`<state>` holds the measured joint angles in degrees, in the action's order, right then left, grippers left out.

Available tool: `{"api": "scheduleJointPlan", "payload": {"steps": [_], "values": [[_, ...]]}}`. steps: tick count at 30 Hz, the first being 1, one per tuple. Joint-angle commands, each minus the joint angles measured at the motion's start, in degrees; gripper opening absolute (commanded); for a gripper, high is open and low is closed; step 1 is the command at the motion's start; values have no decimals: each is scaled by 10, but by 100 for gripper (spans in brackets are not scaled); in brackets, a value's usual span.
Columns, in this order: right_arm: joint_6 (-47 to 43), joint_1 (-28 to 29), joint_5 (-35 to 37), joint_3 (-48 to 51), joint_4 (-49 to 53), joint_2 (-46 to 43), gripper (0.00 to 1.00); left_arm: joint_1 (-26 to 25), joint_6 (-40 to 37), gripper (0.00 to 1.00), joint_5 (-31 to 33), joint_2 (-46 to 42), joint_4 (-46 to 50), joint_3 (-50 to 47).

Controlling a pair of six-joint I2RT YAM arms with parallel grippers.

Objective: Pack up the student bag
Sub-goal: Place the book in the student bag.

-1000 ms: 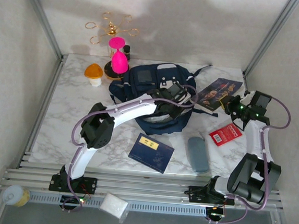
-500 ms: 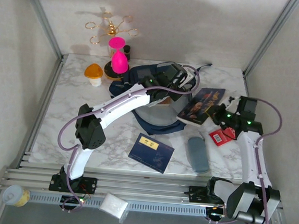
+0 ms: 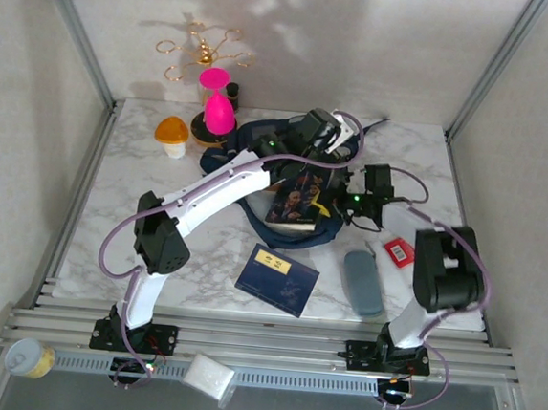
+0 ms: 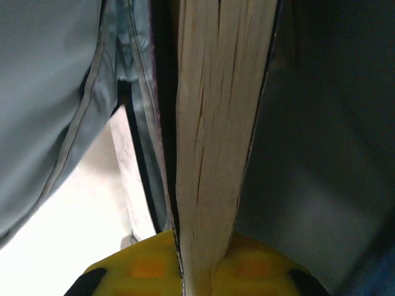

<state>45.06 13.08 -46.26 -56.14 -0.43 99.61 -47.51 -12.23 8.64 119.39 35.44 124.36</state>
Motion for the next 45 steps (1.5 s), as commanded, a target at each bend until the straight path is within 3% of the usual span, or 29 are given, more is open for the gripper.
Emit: {"api": "scheduleJointPlan", "payload": {"steps": [1, 4, 8, 12, 15, 19, 25, 30, 32, 36, 41, 45], "values": [[-29, 11, -25, -87, -70, 64, 3, -1, 11, 0, 25, -58, -73, 23], [-77, 12, 1, -149, -19, 123, 11, 0, 16, 0, 33, -58, -71, 22], [-131, 8, 27, -206, 54, 162, 31, 1, 23, 0, 46, -54, -69, 24], [-172, 7, 113, -187, 120, 121, 47, 5, 31, 0, 52, -54, -68, 20], [-196, 10, 168, -151, 180, 94, 52, 7, 33, 0, 56, -54, -62, 17], [-209, 16, 213, -72, 177, 19, 57, 7, 30, 0, 46, -60, -67, 1], [-206, 80, 177, -25, 162, -16, 53, 8, 34, 0, 34, -63, -69, -3], [-197, 112, 214, -32, 164, 7, 45, 7, 39, 0, 28, -64, -72, -4], [-196, 112, 215, -39, 158, 25, 37, 7, 40, 0, 20, -64, -72, -3], [-213, 109, 288, -65, 166, 44, 23, 7, 39, 0, 17, -68, -68, -2], [-206, 89, 320, -95, 123, 55, 15, 7, 37, 0, 4, -77, -63, -5], [-193, 85, 310, -117, 62, 69, 15, 7, 40, 0, 7, -77, -68, -5]]}}
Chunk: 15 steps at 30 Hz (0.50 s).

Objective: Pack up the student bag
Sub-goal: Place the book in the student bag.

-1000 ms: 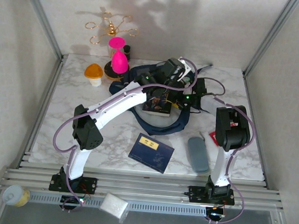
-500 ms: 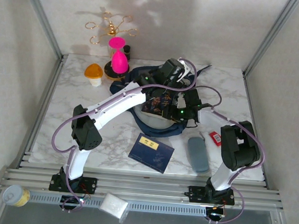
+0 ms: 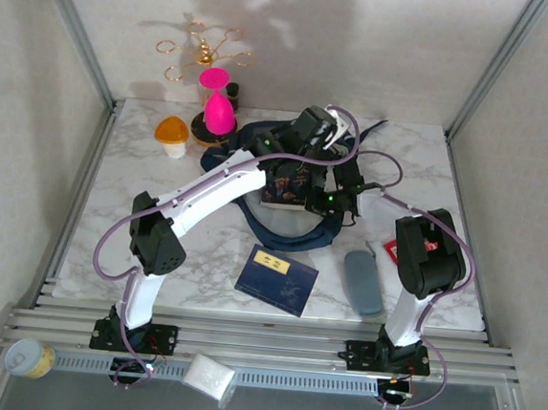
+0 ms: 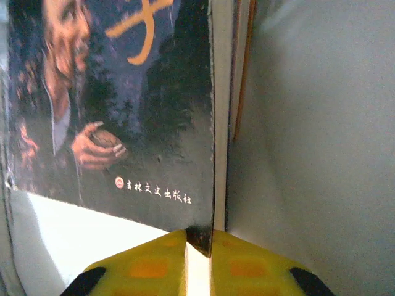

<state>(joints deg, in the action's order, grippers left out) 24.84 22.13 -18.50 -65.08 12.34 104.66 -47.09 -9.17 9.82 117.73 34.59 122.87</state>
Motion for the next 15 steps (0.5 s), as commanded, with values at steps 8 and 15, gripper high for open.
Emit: {"api": "scheduleJointPlan", "payload": {"steps": [8, 15], "values": [[7, -4, 16, 16, -85, -28, 19, 2, 23, 0, 16, -54, -65, 12], [46, 27, 4, 120, -134, -66, 23, 2, 41, 0, 16, -48, -74, 9]]}}
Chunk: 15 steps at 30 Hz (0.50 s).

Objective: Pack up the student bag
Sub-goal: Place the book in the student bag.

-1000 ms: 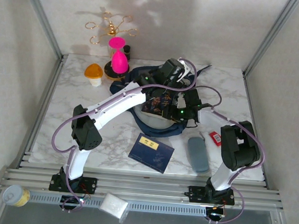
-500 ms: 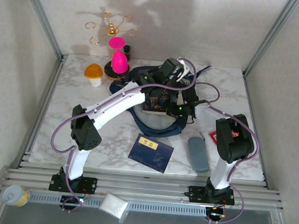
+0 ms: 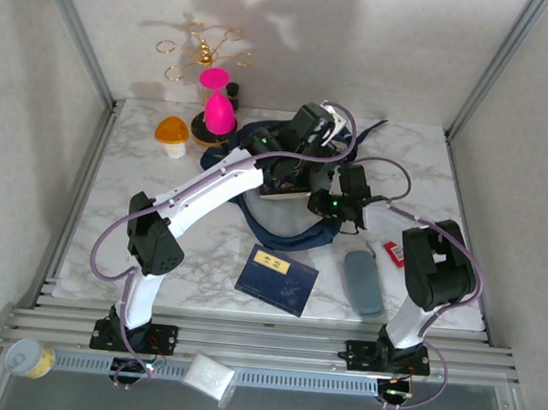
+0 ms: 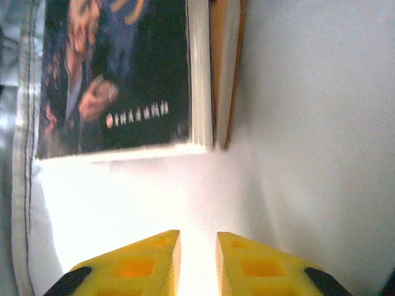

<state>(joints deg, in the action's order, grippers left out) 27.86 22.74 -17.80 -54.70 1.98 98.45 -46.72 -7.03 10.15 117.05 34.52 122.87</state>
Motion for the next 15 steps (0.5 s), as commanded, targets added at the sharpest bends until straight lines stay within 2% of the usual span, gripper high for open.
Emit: {"api": "scheduleJointPlan", "payload": {"steps": [1, 4, 11, 15], "values": [[21, 27, -14, 13, -45, 4, 24, -1, 23, 0, 13, -39, -74, 9], [25, 41, -26, -24, -67, 43, 23, -1, 35, 0, 13, -36, -75, 9], [25, 39, 28, -92, -145, 113, 17, -1, 78, 0, 31, -32, -82, 5], [9, 39, 20, -83, -158, 106, 16, -1, 93, 0, 24, -27, -88, 4]]}}
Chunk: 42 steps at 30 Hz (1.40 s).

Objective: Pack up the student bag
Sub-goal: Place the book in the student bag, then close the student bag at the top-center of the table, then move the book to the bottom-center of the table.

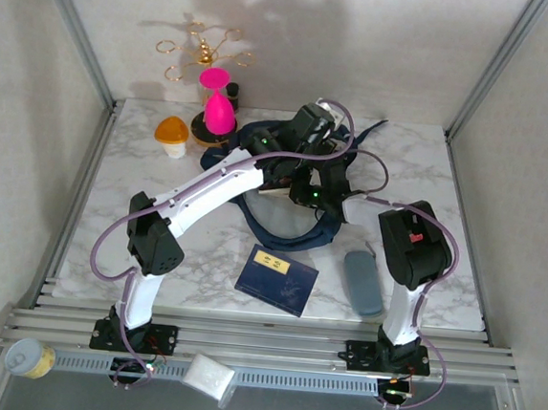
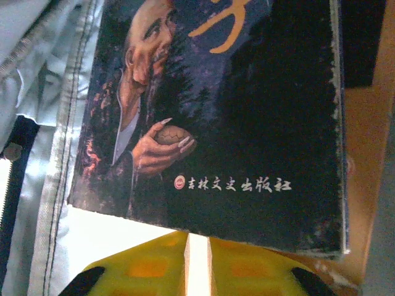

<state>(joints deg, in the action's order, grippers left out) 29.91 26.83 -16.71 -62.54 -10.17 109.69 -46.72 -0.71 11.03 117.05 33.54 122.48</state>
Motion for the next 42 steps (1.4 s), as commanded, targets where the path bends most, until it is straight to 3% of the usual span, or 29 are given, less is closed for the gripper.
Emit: {"api": "scheduleJointPlan", "payload": {"steps": [1, 4, 8, 14, 16, 21, 27, 29, 33, 38, 42], "values": [[-19, -2, 3, 11, -39, -20, 16, -1, 32, 0, 9, -26, -79, 7], [-43, -2, -27, 63, -31, -81, 18, -1, 40, 0, 11, -17, -80, 8], [-49, -2, -8, 127, 51, -190, 23, 0, 55, 0, 3, -13, -64, 2], [-13, -3, 42, 156, 233, -353, 29, 1, 125, 5, -77, -24, -55, -66], [2, -4, 65, 155, 297, -402, 32, 1, 164, 18, -106, -45, -72, -114], [11, -5, 48, 133, 411, -475, 33, -5, 269, 38, -186, -150, -155, -271], [-8, -4, 27, 125, 525, -506, 33, -12, 429, 48, -170, -360, -259, -556], [-6, -5, 42, 154, 517, -505, 35, -21, 494, 49, -171, -426, -286, -657], [-2, -5, -2, 200, 457, -466, 42, -59, 623, 51, -122, -537, -291, -807], [-3, -4, -24, 245, 405, -425, 50, -123, 744, 53, -120, -583, -336, -912], [4, 12, -49, 276, 372, -393, 53, -159, 788, 55, -77, -592, -335, -944]]}}
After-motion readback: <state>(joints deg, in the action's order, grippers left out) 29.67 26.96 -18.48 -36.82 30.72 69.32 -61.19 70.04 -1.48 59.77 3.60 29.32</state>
